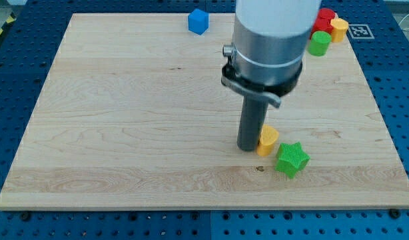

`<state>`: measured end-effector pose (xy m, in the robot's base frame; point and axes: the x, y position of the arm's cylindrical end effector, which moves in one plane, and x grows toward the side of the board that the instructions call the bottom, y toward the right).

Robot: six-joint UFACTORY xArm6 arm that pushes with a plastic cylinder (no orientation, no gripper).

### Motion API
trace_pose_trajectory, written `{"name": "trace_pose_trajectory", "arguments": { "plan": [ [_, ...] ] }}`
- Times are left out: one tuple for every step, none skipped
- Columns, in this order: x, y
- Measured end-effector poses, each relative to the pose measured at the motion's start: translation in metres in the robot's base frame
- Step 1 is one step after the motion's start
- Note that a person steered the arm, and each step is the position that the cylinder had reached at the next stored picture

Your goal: Slide yellow heart right and slightly up

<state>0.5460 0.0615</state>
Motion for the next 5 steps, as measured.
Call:
{"name": "trace_pose_trajectory", "arguments": {
  "plan": [
    [0.027,0.000],
    [0.024,0.008],
    [0.007,0.017],
    [-0.001,0.029],
    [-0.015,0.033]
  ]
}}
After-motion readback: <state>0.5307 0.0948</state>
